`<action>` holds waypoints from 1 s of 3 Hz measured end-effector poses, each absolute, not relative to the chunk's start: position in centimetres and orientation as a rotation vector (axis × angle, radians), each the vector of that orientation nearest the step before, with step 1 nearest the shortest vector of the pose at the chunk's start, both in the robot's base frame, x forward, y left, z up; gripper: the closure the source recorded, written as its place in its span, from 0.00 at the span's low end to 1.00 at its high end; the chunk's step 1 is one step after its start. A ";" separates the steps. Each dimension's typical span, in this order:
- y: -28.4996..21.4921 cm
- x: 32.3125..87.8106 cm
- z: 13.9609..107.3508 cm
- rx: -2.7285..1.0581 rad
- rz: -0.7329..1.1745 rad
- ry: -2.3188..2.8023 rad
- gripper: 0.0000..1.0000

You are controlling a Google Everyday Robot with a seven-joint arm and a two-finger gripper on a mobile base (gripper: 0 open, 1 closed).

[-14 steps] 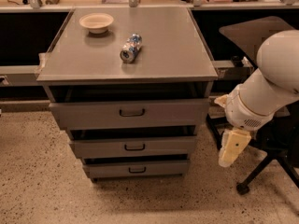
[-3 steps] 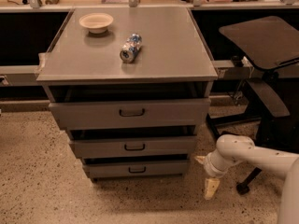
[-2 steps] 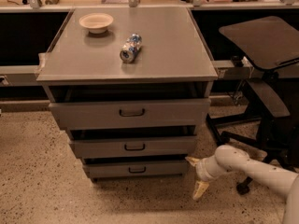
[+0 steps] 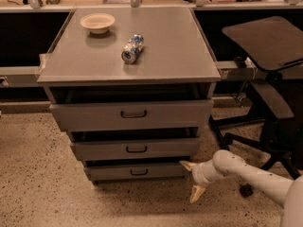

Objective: Open bottom drawer

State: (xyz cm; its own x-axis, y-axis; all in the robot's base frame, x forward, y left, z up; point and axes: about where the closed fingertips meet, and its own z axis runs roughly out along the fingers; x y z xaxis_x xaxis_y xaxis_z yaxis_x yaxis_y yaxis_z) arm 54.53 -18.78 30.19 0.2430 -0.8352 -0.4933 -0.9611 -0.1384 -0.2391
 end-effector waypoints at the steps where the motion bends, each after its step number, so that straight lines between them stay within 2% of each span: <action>1: -17.8 55.3 26.9 -2.040 0.367 1.638 0.00; 3: -16.1 59.1 18.7 -1.967 0.393 1.646 0.00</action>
Offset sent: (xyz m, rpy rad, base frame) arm 0.0454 0.0274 -0.1371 0.0596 0.0624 -0.0177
